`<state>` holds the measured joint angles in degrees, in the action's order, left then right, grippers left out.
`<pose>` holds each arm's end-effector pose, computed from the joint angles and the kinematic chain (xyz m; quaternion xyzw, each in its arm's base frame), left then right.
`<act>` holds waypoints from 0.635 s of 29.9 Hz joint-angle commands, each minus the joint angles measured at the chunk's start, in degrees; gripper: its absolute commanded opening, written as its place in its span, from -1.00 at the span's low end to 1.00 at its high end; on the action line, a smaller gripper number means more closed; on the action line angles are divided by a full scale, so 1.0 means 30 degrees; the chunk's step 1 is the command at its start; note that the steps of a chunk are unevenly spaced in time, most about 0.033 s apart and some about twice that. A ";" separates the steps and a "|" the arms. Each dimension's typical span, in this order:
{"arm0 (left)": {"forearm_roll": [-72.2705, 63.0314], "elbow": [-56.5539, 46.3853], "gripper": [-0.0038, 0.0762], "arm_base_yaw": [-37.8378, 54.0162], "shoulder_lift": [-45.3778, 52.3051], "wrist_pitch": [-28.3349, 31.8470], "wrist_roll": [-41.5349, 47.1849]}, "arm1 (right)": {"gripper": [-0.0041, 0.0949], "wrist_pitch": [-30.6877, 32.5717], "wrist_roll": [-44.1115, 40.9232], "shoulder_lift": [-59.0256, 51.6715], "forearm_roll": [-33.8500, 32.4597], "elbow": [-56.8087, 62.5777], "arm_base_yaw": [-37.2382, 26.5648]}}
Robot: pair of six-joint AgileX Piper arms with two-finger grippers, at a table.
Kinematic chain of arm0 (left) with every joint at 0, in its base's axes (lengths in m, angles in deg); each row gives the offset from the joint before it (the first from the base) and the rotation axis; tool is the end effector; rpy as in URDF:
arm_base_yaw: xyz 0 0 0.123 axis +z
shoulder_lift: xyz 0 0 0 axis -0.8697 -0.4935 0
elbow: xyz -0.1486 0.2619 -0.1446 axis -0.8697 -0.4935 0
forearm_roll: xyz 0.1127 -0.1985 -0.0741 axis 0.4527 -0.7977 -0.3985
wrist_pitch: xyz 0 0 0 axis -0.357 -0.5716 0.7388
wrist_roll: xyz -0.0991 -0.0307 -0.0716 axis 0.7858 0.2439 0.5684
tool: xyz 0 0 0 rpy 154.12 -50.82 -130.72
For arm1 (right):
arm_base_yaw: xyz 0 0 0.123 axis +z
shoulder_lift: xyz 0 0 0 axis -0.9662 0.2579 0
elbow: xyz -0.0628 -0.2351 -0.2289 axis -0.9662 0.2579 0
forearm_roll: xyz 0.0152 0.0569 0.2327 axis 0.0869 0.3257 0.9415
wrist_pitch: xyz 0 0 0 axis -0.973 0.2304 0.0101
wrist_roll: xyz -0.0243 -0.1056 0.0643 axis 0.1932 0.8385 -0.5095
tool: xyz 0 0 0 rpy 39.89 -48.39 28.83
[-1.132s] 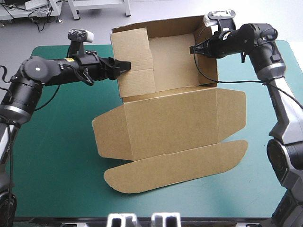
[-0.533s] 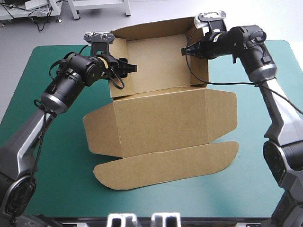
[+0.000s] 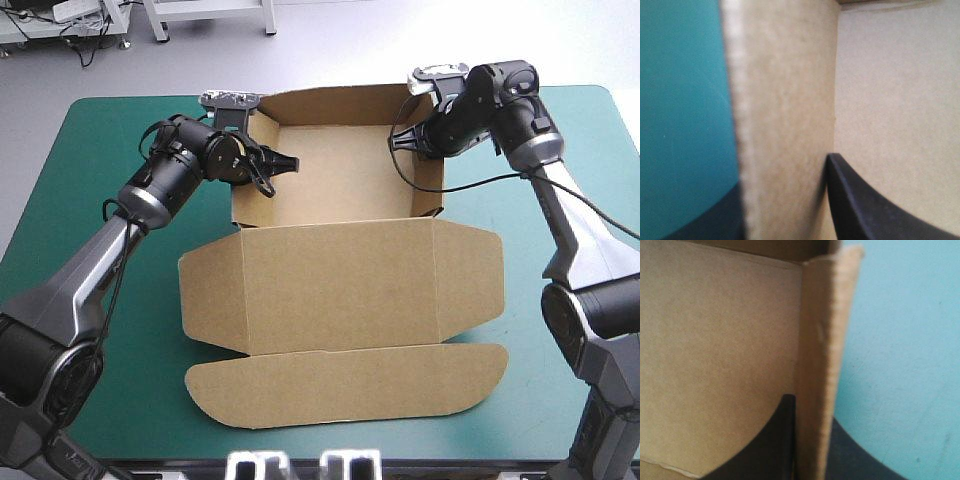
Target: Fold the box
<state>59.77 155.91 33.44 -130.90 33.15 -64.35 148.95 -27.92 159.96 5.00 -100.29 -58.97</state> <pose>0.3652 -0.1739 0.3764 0.0808 0.9396 -0.0819 0.3222 0.4237 0.1366 0.3805 -0.1388 0.9525 0.0925 0.2547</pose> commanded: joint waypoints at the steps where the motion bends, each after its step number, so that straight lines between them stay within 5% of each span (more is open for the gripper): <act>1: -0.0847 0.0686 -0.91 -0.0259 0.0241 0.0839 -0.1323 | -0.96 0.0561 0.1229 -0.0270 0.1361 0.0123 0.0168; 19: -0.1300 0.0686 -0.91 -0.0377 -0.1269 -0.0751 -0.1747 | -0.96 0.0561 0.0241 0.0444 -0.1334 0.1988 0.1407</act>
<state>57.79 155.86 33.58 -137.43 26.85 -66.57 149.06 -30.01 163.54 0.77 -93.23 -55.59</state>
